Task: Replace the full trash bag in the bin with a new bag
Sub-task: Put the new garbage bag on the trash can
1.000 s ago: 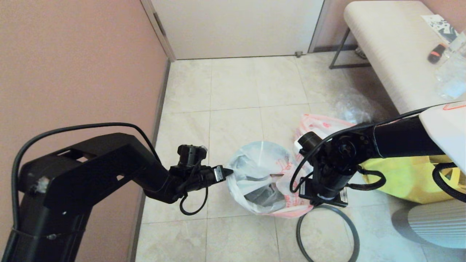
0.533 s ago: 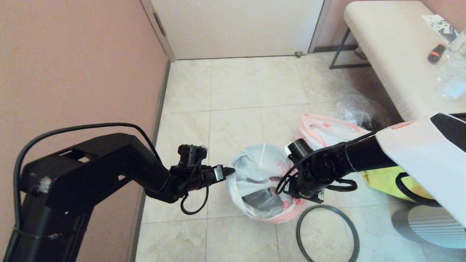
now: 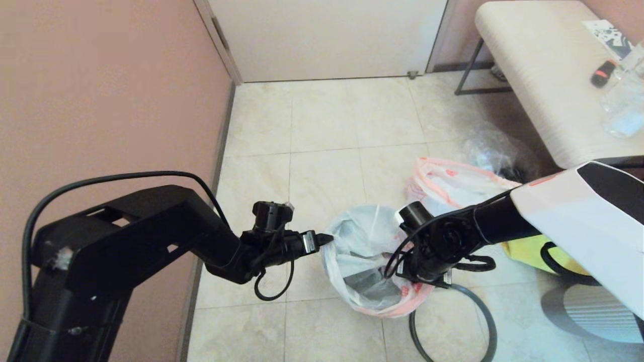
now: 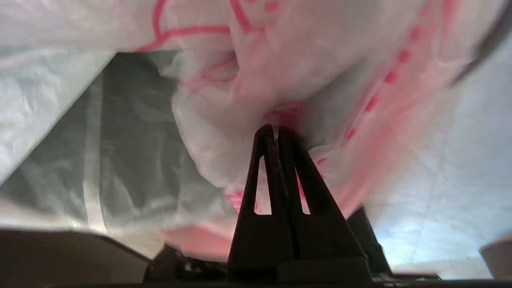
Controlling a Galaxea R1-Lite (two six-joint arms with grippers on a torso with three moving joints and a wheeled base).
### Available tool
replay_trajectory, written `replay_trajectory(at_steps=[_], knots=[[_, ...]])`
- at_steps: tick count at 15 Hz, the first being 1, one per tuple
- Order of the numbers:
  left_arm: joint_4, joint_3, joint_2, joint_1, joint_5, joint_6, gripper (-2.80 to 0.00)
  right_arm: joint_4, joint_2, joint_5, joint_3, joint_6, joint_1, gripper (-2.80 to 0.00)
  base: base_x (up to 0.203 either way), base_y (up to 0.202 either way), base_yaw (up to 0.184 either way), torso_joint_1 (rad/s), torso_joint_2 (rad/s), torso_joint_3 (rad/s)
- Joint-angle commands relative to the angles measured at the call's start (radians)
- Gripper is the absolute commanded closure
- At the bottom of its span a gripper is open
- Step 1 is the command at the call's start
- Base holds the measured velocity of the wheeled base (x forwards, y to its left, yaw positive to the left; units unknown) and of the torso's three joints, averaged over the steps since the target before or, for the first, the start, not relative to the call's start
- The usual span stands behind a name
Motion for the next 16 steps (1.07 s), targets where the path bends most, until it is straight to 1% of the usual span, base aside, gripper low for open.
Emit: replay_trajectory(at_steps=[1, 5, 7, 9, 11, 12, 14, 15, 16], knots=[[-0.004, 0.003, 0.002, -0.007, 0.000, -0.003, -2.80, 0.013, -0.082, -0.013, 0.046, 0.004, 0.006, 0.00, 0.000, 0.000, 0.000, 0.000, 0.00, 0.000], [-0.006, 0.001, 0.013, -0.002, 0.002, -0.004, -2.80, 0.084, -0.200, -0.035, 0.132, 0.010, 0.025, 0.00, 0.000, 0.000, 0.000, 0.000, 0.00, 0.000], [-0.009, -0.002, 0.014, 0.006, 0.013, -0.006, -2.80, 0.141, -0.193, -0.037, 0.166, 0.045, 0.041, 0.00, 0.000, 0.000, 0.000, 0.000, 0.00, 0.000], [-0.012, -0.003, 0.013, 0.013, 0.013, -0.009, -2.80, 0.181, -0.149, -0.039, 0.182, 0.062, 0.042, 0.00, 0.000, 0.000, 0.000, 0.000, 0.00, 0.000], [-0.012, -0.002, 0.012, 0.012, 0.013, -0.009, -2.80, 0.214, -0.096, -0.091, 0.184, 0.089, 0.030, 0.00, 0.000, 0.000, 0.000, 0.000, 0.00, 0.000], [-0.012, 0.002, 0.003, 0.017, 0.010, -0.010, -2.80, 0.214, -0.103, -0.093, 0.184, 0.092, 0.026, 0.00, 0.000, 0.000, 0.000, 0.000, 0.00, 0.000], [-0.013, 0.031, -0.040, 0.023, -0.003, -0.012, -2.80, 0.187, -0.200, -0.053, 0.186, 0.090, 0.025, 0.00, 0.000, 0.000, 0.000, 0.000, 0.00, 0.000], [-0.013, 0.042, -0.064, 0.014, -0.006, -0.014, -2.80, 0.162, -0.246, -0.025, 0.188, 0.077, 0.029, 0.00, 0.000, 0.000, 0.000, 0.000, 0.00, 0.000], [-0.013, 0.055, -0.086, -0.002, -0.006, -0.024, -2.80, 0.146, -0.280, -0.008, 0.189, 0.045, 0.033, 0.00, 0.000, 0.000, 0.000, 0.000, 0.00, 0.000]])
